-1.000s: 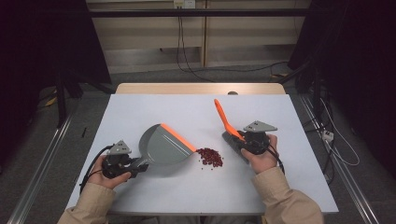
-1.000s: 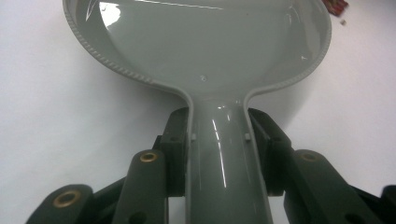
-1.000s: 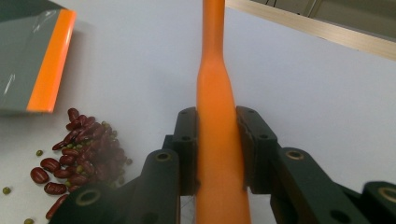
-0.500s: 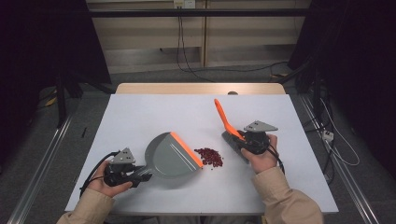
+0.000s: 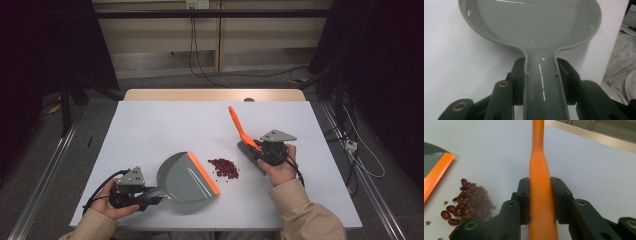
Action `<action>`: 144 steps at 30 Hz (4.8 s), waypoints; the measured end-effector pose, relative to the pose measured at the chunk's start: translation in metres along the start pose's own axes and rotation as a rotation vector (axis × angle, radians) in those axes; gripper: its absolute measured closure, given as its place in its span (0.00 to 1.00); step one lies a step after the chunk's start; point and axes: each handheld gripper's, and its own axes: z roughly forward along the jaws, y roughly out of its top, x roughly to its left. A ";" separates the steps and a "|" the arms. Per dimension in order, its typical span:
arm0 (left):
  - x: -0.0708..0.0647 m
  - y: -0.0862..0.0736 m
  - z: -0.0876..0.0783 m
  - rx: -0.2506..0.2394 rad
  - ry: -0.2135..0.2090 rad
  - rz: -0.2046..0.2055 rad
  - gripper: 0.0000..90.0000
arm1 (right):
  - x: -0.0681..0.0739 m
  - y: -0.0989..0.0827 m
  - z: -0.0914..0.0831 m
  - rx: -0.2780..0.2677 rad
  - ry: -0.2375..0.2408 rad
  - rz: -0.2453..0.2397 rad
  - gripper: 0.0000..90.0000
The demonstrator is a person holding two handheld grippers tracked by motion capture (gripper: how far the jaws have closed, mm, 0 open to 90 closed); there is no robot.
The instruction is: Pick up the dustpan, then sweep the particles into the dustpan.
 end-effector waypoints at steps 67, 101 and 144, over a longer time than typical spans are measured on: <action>-0.002 0.023 0.034 0.024 -0.050 0.011 0.57 | 0.033 0.009 0.005 0.091 -0.006 -0.042 0.80; -0.002 0.030 0.031 0.056 -0.026 0.002 0.69 | 0.070 0.008 0.010 0.052 0.027 -0.040 0.79; -0.002 0.031 0.033 0.055 -0.030 -0.001 0.69 | 0.085 0.009 0.011 0.048 0.044 -0.007 0.79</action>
